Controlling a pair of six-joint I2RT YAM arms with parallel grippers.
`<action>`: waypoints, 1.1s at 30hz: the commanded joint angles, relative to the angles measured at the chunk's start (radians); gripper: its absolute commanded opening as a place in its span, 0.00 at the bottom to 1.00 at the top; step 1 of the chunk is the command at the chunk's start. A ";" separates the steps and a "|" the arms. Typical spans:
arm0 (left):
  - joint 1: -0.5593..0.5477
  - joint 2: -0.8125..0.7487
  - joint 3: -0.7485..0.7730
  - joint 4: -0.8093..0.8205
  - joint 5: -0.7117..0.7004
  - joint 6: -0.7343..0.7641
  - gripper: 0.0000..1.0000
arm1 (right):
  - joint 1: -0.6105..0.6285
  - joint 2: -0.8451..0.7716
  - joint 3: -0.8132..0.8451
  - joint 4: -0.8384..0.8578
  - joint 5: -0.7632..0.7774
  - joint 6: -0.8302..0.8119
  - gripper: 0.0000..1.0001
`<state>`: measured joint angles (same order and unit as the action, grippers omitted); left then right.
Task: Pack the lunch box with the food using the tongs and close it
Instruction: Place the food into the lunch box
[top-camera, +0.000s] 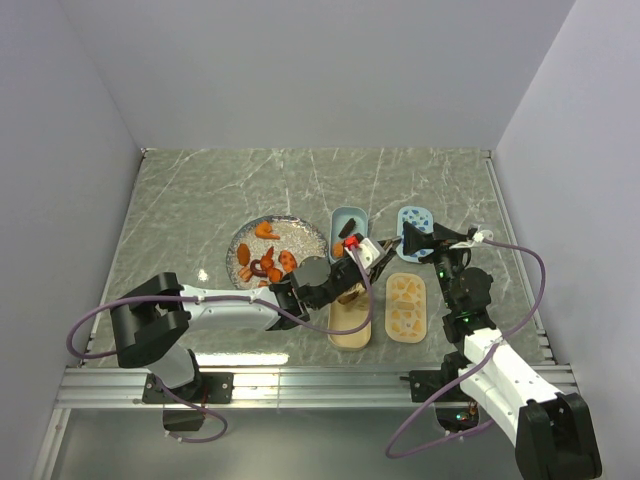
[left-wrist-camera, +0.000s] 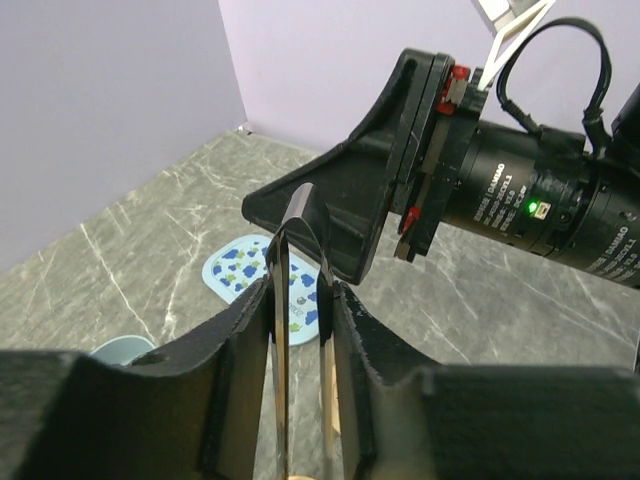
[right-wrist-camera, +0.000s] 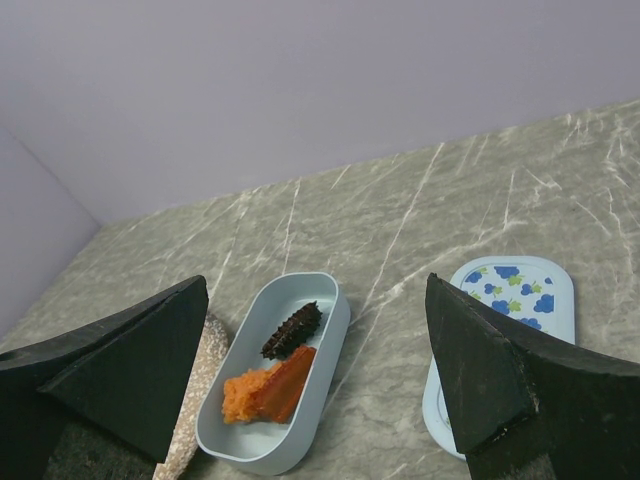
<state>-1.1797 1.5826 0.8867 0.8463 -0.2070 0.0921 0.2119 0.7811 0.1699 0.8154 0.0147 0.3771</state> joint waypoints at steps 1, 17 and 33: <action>-0.009 -0.016 0.017 0.080 0.006 0.008 0.36 | 0.007 -0.002 0.026 0.044 0.002 -0.004 0.96; -0.008 -0.137 -0.057 0.154 -0.078 0.070 0.32 | 0.006 0.000 0.026 0.045 0.002 -0.004 0.96; 0.113 -0.222 -0.155 0.371 -0.497 0.210 0.31 | 0.006 0.007 0.028 0.047 -0.002 -0.003 0.96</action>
<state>-1.1198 1.3331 0.7422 1.0847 -0.5552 0.2691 0.2119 0.7849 0.1699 0.8154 0.0143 0.3771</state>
